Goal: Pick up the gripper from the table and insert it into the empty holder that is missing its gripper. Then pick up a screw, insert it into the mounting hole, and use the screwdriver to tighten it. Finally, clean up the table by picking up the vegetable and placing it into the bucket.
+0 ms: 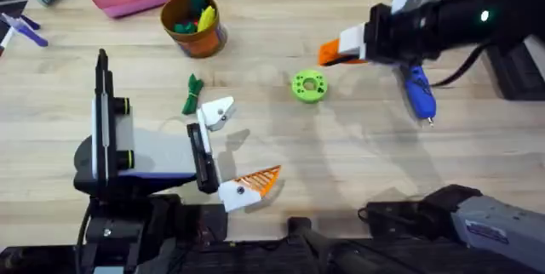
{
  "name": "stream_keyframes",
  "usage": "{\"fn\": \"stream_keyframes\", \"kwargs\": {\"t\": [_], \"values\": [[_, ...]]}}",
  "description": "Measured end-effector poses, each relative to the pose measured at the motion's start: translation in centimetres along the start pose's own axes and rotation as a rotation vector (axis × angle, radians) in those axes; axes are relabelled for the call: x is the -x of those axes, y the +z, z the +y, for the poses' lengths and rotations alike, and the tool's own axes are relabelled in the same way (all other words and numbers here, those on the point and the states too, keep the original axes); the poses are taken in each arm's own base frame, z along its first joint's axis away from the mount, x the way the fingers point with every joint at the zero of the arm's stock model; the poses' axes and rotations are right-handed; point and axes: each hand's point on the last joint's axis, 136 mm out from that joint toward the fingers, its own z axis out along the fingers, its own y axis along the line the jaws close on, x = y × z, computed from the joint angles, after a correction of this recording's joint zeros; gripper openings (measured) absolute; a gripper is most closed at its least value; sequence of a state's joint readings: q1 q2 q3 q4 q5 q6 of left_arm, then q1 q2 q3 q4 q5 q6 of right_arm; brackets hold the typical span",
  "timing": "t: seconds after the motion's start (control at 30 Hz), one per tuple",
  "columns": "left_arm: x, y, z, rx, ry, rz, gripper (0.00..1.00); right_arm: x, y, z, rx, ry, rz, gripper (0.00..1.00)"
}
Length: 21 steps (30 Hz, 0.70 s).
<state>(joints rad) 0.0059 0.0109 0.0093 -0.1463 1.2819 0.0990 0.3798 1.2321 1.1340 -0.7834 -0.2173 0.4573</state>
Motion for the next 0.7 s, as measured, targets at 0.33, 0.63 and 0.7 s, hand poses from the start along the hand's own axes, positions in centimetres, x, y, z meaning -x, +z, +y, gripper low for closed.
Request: {"fn": "stream_keyframes", "kwargs": {"t": [0.33,0.63,0.7], "values": [[0.0,0.0,0.0,0.0,-0.002,0.0,0.985,-4.5,2.2,4.6,0.468,-0.049,0.024,0.011],[0.0,0.0,0.0,0.001,-0.002,0.0,0.986,-6.5,0.6,8.4,0.812,-0.051,0.093,0.01],[0.0,0.0,0.0,0.001,-0.002,0.0,0.986,-7.0,0.1,8.8,0.87,-0.051,0.115,0.01]]}}
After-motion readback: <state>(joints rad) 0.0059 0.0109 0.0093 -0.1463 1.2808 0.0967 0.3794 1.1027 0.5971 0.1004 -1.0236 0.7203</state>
